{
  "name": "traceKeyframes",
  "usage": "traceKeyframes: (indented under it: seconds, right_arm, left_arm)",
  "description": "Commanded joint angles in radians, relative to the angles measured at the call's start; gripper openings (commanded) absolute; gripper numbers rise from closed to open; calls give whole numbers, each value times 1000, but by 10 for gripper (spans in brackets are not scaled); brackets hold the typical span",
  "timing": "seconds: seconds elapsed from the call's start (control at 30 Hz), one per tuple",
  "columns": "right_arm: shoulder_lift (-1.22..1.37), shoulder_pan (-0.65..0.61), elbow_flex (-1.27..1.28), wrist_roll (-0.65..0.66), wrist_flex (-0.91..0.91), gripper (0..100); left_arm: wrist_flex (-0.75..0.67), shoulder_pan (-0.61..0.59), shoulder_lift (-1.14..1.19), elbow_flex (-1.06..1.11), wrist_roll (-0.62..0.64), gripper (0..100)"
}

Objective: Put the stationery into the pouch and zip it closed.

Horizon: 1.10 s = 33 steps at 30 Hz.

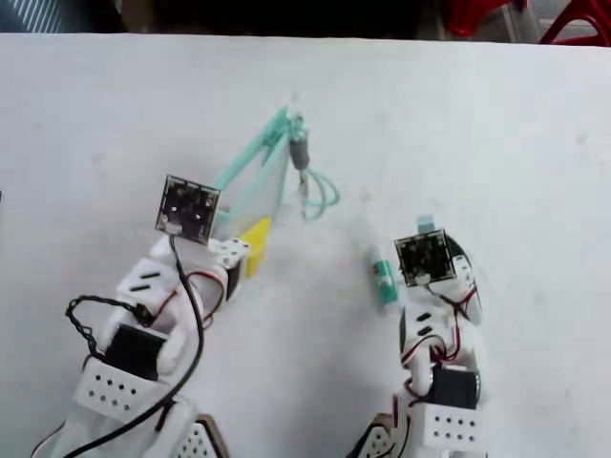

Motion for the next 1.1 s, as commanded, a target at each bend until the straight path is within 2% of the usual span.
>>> traceKeyframes:
  seconds: [0.0,0.53,0.7,0.77,0.83,0.97,1.07]
  right_arm:
    - [-77,4,11,-12,68,17]
    - [-71,4,3,-15,47,17]
    - [-73,-1,-120,-201,35,17]
    - [-73,-38,-203,-213,36,17]
    - [-73,-102,-299,-160,36,17]
    - [-71,-280,-491,28,42,17]
    - [-70,-392,-603,94,91,17]
  left_arm:
    - [2,15,12,-9,-6,215]
    - [2,18,12,-9,-8,215]
    - [2,19,12,-9,-8,215]
    - [2,19,12,-9,-8,215]
    - [2,19,12,-8,-8,215]
    - [3,18,12,-8,-9,215]
    - [6,18,12,-9,-11,217]
